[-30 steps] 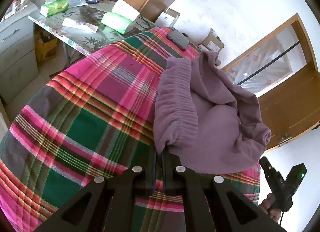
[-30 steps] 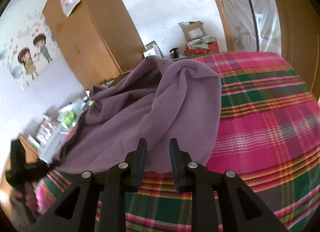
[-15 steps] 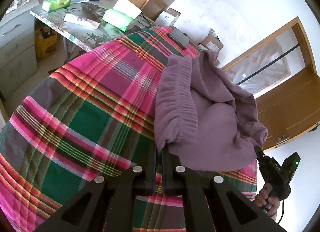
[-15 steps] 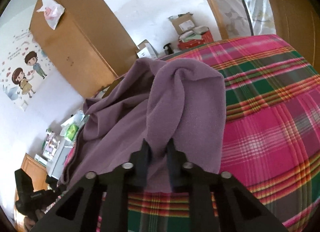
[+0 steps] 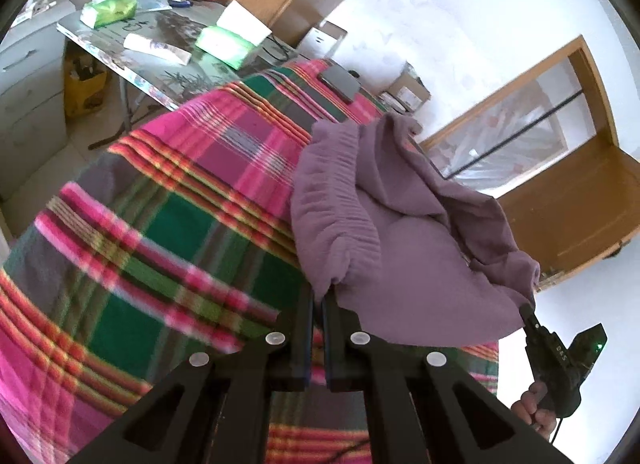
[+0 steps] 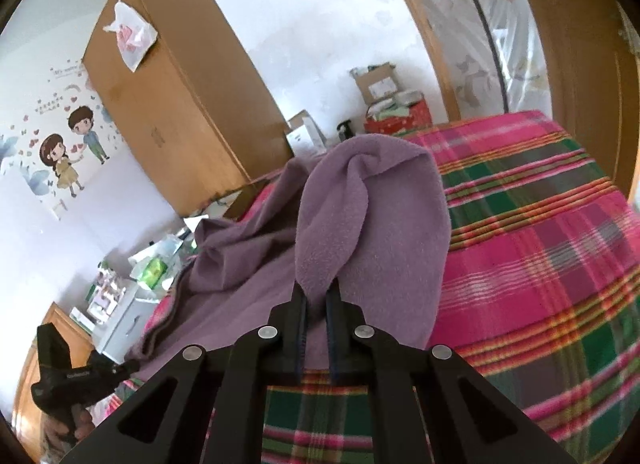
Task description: Fold clothes
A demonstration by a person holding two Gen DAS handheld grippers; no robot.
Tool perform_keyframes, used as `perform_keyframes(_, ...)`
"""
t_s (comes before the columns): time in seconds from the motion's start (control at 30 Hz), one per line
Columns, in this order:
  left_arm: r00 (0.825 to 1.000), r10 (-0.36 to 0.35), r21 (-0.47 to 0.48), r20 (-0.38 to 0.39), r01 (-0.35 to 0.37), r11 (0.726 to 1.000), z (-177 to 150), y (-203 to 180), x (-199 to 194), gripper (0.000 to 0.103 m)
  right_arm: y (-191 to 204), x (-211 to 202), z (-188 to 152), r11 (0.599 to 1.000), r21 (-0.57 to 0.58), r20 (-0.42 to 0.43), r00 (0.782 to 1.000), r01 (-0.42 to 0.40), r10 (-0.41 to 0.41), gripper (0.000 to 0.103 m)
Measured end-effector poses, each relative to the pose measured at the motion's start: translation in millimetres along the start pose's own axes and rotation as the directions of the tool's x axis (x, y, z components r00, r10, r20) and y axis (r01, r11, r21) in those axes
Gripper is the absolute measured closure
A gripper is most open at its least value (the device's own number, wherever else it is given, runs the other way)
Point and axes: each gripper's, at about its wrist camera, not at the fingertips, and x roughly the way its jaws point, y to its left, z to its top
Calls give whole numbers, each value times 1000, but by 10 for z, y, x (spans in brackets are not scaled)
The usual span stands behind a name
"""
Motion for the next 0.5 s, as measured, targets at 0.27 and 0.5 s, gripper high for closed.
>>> perform_keyframes(0.27, 995, -11, 31, -99, 14, 999, -346, -5, 13, 99, -98, -309, -202, 996, -31, -15, 996, 82, -82, 95)
perform_keyframes(0.5, 992, 2, 73, -123, 7, 997, -356, 28, 51, 97, -189, -189, -443, 987, -47, -85, 984, 151, -154, 91)
